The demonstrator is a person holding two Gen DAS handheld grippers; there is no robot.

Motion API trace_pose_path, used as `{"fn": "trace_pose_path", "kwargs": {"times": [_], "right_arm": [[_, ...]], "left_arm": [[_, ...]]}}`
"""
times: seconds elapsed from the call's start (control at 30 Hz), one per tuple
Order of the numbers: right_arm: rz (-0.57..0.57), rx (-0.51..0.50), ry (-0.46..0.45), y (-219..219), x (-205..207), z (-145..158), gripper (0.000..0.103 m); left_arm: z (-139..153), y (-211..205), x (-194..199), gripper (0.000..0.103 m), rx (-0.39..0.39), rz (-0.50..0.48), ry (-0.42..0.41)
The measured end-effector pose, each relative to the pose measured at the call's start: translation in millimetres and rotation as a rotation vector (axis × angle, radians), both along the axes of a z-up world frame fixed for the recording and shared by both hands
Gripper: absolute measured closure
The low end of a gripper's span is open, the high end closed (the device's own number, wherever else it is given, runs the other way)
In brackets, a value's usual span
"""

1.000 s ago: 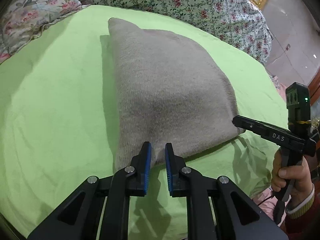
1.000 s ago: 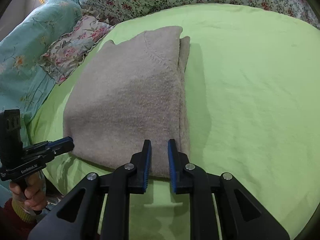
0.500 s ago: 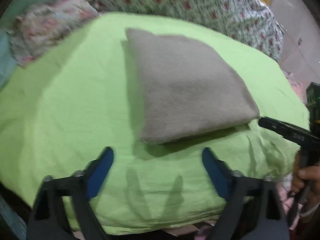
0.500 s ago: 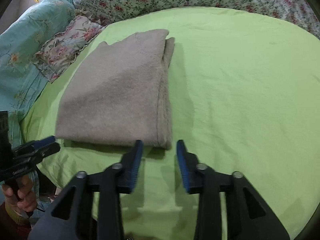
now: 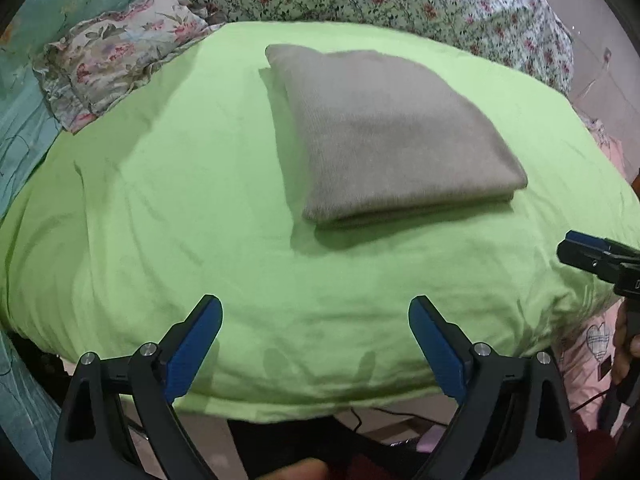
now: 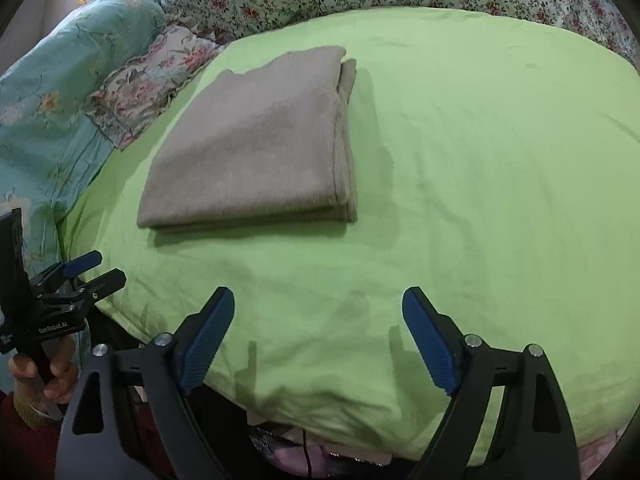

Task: Fold small clothes

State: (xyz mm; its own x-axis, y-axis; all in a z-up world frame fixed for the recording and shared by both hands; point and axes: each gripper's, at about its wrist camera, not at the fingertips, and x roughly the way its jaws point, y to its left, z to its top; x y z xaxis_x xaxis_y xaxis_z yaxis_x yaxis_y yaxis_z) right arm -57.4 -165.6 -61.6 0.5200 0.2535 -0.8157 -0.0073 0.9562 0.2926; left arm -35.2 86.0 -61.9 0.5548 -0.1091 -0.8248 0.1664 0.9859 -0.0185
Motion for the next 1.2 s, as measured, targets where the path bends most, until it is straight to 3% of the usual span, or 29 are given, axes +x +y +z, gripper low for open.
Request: {"fn": "trace_pose_path", "kwargs": {"times": [0.2,0.37,0.7,1.2], "right_arm": [[0.013,0.001,-0.012,2.5,-14.3,5.0,0.013],[0.032,-0.066,-0.054,10.9,-18.1,11.3,0.008],[0.1,-0.096,-0.087,27.0,7.6,9.2,0.006],[0.107,-0.068,-0.1,27.1,39.3,15.7,0.005]], "left_arm": [[-0.4,4.9,-15.0,0.008,0.037,0.012,0.002],[6.5,3.5,-16.8,0.003,0.05,0.011,-0.034],[18.5,-7.2,5.9,0.001,0.048,0.008,-0.093],[23.3,-12.5,25.3,0.001,0.06,0.005,-0.097]]}}
